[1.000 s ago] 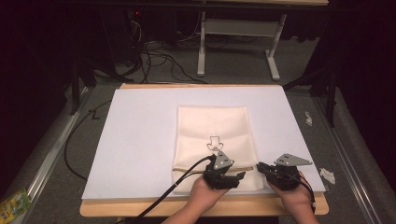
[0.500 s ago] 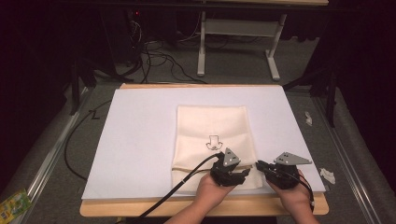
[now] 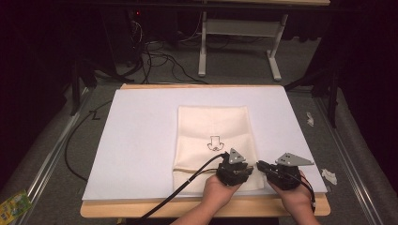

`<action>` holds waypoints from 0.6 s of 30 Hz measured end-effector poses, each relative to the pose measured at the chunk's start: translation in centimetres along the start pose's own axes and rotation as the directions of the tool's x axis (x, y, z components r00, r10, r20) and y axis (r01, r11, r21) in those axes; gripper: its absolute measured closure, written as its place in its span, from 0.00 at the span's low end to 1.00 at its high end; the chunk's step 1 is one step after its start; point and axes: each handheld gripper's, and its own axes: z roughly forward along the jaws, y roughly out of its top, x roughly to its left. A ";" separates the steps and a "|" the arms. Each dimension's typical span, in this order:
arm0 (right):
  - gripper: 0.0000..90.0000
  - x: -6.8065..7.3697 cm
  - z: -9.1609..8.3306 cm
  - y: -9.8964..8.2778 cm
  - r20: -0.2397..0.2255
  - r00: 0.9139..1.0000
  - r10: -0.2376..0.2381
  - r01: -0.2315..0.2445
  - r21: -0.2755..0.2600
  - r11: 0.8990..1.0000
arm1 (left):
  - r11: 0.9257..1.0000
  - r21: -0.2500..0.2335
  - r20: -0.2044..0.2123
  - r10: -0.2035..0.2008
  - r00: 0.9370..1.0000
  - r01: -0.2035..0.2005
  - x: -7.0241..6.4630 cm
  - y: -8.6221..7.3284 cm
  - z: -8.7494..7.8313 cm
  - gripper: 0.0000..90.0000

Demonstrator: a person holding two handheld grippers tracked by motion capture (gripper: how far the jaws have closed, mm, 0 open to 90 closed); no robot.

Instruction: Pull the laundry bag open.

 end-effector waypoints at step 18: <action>0.94 -0.1 -0.1 0.0 0.005 1.000 -0.020 0.020 -0.008 1.000 | 0.997 -0.065 0.009 -0.048 0.999 0.048 -0.7 -1.0 -0.8 0.82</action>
